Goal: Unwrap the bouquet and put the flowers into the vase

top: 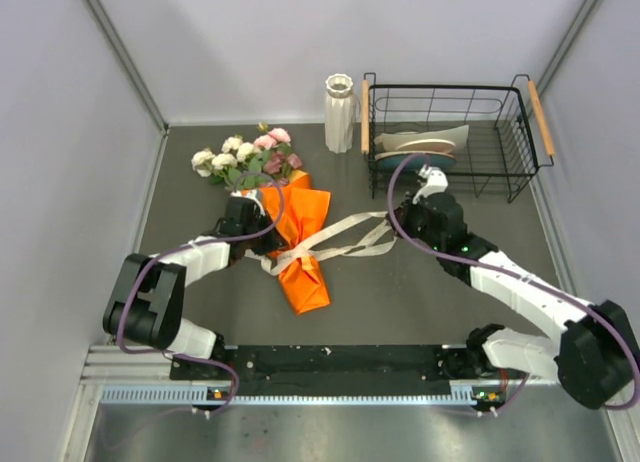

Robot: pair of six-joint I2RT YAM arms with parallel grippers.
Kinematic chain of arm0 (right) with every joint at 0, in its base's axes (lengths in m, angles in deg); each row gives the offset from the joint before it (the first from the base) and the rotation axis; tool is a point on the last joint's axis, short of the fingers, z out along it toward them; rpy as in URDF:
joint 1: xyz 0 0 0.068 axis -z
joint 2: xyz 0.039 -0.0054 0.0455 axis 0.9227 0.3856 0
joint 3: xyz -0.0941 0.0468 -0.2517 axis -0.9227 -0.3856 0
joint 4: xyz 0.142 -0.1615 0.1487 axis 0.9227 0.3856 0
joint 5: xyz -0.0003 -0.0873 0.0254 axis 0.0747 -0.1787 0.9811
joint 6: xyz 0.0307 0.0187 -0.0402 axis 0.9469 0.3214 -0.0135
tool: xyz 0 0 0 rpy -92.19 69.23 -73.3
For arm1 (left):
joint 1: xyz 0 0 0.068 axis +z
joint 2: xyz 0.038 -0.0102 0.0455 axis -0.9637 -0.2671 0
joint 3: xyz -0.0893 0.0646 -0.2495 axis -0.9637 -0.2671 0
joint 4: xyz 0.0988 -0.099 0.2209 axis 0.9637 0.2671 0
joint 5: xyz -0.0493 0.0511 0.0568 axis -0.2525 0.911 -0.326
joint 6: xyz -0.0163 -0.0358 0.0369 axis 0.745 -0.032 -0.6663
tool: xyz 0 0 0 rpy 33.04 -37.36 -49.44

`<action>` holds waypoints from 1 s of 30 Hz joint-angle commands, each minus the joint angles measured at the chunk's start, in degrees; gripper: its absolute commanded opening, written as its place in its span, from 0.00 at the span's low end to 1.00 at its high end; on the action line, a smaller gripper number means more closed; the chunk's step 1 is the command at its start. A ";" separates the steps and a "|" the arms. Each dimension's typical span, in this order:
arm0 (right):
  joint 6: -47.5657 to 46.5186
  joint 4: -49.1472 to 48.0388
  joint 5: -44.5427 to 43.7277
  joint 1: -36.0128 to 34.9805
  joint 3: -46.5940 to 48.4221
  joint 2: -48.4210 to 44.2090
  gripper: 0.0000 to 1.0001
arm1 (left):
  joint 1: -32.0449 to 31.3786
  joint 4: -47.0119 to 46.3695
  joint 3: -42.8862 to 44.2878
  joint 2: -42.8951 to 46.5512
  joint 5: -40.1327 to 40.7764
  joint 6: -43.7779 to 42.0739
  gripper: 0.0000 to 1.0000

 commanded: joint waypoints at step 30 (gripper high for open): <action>-7.07 -0.58 22.15 0.02 10.67 14.12 0.00 | -18.31 31.46 21.22 2.90 3.96 -25.81 0.66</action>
